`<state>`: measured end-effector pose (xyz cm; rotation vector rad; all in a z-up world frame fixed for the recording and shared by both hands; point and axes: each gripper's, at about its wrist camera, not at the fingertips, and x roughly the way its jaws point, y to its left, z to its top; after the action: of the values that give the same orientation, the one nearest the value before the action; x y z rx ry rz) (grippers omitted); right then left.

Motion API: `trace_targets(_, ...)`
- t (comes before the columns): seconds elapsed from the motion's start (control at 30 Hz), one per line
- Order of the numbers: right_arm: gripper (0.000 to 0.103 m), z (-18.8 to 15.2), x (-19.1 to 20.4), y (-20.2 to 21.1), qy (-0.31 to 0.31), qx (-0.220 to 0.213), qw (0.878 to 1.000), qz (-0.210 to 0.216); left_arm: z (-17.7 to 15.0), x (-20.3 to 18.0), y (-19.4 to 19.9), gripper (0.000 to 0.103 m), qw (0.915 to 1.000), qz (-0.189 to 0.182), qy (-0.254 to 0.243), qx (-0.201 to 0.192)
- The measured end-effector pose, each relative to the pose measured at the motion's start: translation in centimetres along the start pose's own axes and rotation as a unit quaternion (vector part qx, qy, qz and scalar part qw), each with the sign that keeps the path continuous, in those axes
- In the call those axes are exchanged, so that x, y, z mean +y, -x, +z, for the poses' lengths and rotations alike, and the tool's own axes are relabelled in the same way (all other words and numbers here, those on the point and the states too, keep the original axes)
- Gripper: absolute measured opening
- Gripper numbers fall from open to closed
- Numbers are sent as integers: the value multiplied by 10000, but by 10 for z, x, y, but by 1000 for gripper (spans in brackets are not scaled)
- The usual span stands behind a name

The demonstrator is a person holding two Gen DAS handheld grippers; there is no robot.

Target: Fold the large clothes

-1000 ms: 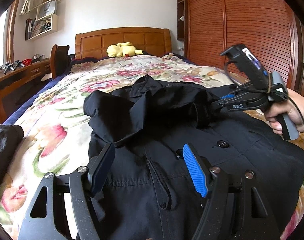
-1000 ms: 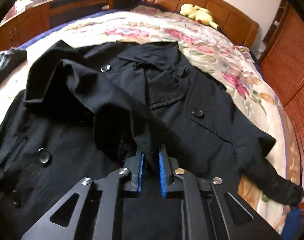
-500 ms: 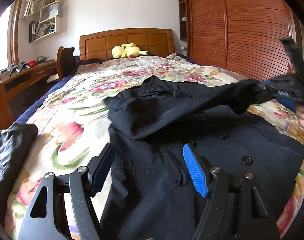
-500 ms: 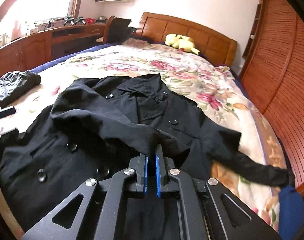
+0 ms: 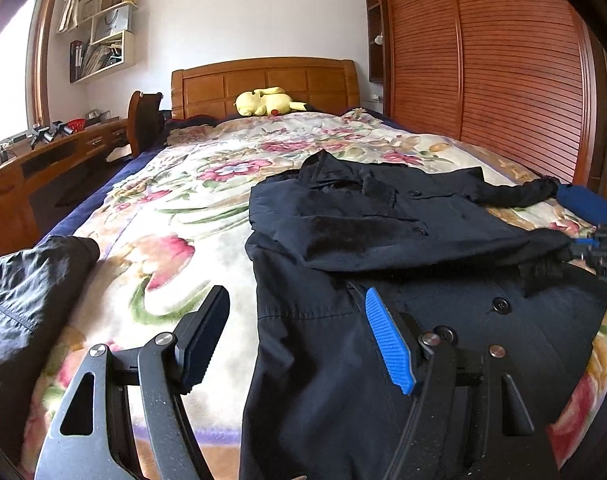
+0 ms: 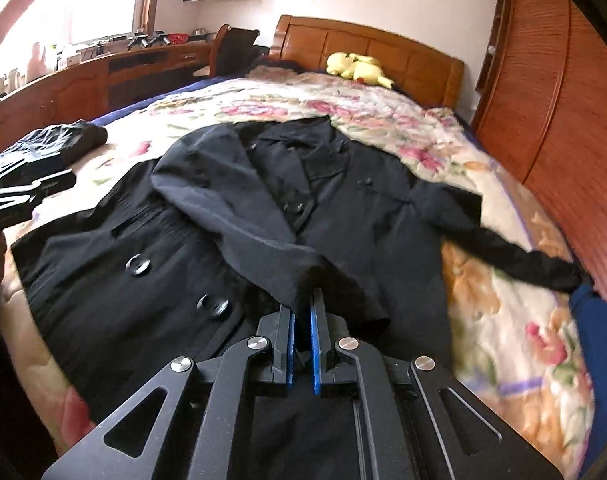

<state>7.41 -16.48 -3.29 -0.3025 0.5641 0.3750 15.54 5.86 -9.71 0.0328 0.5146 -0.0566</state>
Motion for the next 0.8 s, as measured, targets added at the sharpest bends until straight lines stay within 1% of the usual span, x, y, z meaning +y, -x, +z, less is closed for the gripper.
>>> trace_targets(0.1,6,-5,10,0,18,147,9998,93,1,1,-1,72,10000,-55,-11,22)
trace_targets(0.17,6,-6,15,-3,-71,332,9991,242,0,1,-2,72,10000,-78,-28,42)
trace_targets(0.27,6,-9,18,-7,-152,477,9979,404,0,2,-3,72,9999,-122,-47,76)
trace_targets(0.4,6,-13,26,-8,-73,631,9968,486,-1,4,-1,72,9998,-179,5,107)
trace_targets(0.53,6,-8,26,-3,-92,594,9968,532,-1,9,2,72,9997,-200,65,91)
trace_targets(0.7,11,4,21,20,-181,329,9978,544,-1,12,3,72,9997,-196,105,96)
trace_targets(0.8,12,11,21,35,-32,181,9984,541,0,13,3,72,9996,-212,146,94)
